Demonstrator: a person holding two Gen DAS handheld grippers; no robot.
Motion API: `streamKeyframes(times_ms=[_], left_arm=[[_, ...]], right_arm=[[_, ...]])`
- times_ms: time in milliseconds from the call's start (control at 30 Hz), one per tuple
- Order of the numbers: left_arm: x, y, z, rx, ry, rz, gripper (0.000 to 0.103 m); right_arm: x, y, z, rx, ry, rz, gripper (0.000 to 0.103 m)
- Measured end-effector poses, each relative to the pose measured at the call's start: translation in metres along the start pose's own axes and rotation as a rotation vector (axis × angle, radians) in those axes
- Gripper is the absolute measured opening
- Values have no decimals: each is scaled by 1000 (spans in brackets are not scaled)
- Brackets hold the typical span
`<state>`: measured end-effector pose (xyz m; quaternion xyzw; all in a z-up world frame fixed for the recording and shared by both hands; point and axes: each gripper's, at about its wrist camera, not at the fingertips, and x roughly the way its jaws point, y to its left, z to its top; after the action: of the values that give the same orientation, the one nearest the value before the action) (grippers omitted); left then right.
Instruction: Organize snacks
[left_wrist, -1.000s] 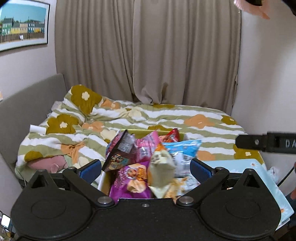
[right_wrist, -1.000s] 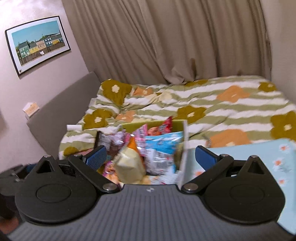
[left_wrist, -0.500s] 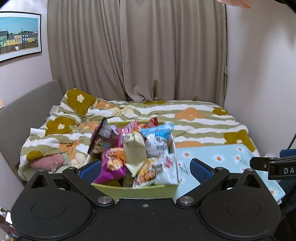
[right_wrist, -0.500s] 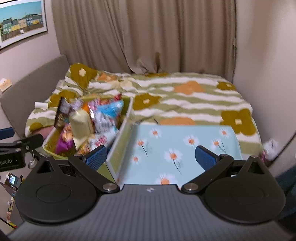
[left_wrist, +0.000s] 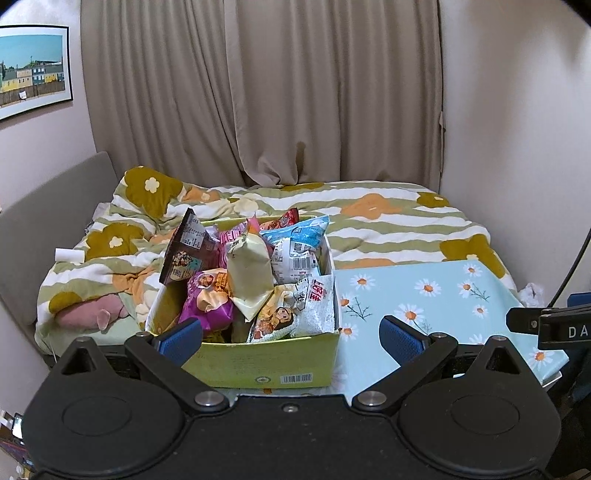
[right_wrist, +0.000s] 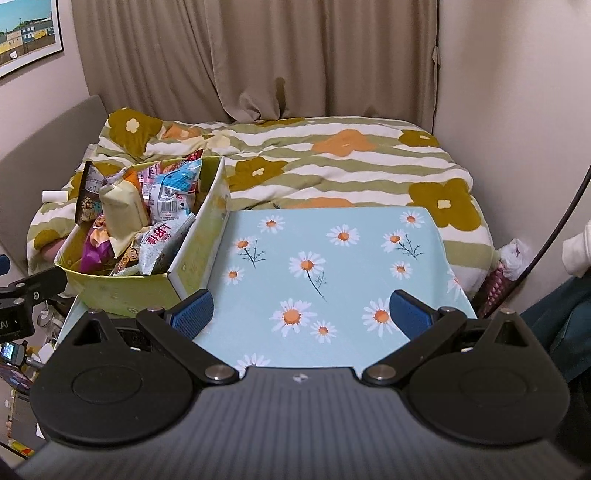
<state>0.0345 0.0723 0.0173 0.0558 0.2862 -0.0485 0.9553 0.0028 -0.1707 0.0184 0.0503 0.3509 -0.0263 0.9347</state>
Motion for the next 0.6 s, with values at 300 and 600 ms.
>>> streamKeyframes(times_ms=[300, 600], left_arm=[[4, -6, 2, 23, 0, -19, 103], [6, -4, 3, 20, 0, -24, 103]], right_arm=[[2, -4, 1, 24, 5, -11, 103], [4, -6, 1, 29, 6, -16, 103]])
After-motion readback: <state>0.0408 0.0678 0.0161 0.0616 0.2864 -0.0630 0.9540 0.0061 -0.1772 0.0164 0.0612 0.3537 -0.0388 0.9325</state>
